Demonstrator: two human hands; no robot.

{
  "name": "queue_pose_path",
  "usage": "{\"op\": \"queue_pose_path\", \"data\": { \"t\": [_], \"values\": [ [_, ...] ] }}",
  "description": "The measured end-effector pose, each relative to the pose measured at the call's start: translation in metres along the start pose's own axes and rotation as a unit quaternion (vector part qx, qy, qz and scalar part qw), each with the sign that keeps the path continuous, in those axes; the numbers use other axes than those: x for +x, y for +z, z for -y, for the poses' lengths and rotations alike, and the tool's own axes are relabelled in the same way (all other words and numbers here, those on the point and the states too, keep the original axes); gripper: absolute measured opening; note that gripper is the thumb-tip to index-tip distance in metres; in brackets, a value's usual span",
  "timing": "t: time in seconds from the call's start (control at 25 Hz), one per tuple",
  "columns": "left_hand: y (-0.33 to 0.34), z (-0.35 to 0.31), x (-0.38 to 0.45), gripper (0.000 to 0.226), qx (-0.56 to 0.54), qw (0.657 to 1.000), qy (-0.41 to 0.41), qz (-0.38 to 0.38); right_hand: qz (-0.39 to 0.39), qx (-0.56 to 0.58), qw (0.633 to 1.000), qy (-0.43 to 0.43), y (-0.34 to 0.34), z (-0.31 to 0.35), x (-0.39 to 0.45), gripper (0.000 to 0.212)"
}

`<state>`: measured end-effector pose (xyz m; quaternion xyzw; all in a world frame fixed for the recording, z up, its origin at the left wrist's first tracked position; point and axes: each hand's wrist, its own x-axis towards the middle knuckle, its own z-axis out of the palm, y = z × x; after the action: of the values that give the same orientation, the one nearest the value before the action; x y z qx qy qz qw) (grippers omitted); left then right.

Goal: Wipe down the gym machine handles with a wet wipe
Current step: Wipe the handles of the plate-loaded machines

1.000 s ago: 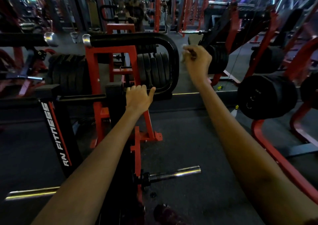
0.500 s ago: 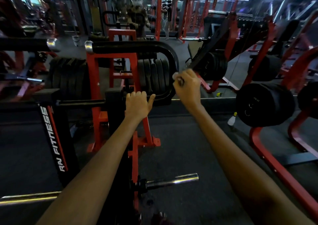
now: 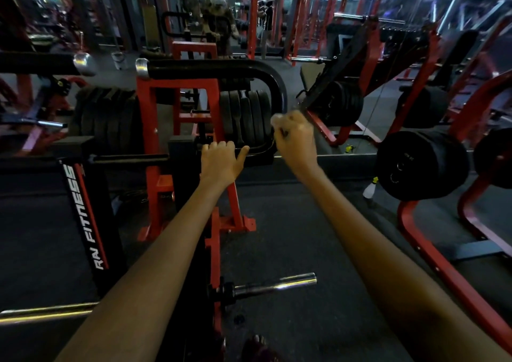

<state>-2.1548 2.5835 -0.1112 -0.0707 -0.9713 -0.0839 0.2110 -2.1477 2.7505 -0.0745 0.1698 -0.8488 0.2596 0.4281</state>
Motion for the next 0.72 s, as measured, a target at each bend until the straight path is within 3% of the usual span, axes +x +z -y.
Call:
{"op": "queue_pose_path", "data": {
  "t": [0.16,0.32,0.52,0.6,0.72],
  "values": [
    [0.000,0.001,0.000,0.054,-0.006,1.000,0.005,-0.003,-0.042,0.009,0.999,0.015,-0.005,-0.006,0.029,0.014],
    [0.002,0.001,0.001,0.052,-0.016,1.000,0.004,-0.011,-0.030,0.085,0.993,0.080,0.013,-0.018,-0.028,0.009],
    [0.006,-0.003,0.001,0.051,-0.011,0.999,-0.024,-0.029,-0.069,0.268,0.932,0.234,0.013,-0.021,-0.030,0.010],
    [0.007,-0.004,0.002,0.051,-0.014,0.998,-0.040,-0.037,-0.081,0.312,0.914,0.247,0.008,-0.027,-0.008,0.012],
    [0.008,-0.007,0.004,0.051,-0.014,0.997,-0.063,-0.044,-0.037,0.363,0.895,0.258,0.010,-0.039,-0.007,0.015]
  ]
}}
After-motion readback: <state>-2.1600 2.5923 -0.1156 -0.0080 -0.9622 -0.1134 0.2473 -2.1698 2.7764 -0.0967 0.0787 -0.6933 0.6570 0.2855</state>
